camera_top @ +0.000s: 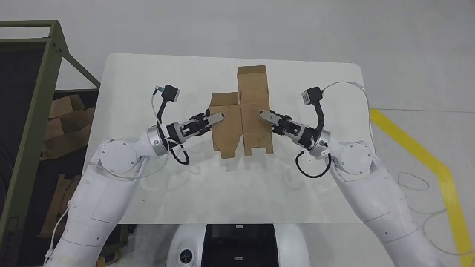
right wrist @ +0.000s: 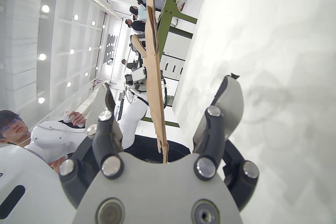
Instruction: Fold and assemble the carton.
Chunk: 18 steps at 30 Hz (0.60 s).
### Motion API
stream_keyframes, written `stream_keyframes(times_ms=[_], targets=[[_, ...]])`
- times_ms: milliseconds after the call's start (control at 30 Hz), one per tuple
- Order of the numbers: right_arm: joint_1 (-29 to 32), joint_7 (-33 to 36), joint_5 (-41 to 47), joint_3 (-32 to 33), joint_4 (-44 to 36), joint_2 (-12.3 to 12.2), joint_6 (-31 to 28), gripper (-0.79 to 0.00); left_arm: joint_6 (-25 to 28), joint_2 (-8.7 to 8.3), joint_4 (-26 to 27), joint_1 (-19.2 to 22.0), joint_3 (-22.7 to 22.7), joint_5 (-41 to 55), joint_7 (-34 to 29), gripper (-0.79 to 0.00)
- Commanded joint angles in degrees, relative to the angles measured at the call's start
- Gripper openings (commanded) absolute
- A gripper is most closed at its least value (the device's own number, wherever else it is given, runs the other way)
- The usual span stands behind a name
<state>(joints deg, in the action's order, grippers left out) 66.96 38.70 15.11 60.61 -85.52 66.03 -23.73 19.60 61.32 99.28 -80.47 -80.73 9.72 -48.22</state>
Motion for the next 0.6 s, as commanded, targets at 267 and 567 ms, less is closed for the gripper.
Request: stream_keyframes(times_ms=[267,567], targets=[[-0.50,0.22,-0.36,-0.12,-0.04,0.29,0.30,-0.483,0.34,-0.15,-0.49,0.43,0.34,0.27,0.02,-0.785],[-1.10,0.64,-0.31,-0.27,0.22,0.57,0.40,-0.745,0.75,-0.28,-0.84,0.57,0.41,0.60,0.28,-0.785]])
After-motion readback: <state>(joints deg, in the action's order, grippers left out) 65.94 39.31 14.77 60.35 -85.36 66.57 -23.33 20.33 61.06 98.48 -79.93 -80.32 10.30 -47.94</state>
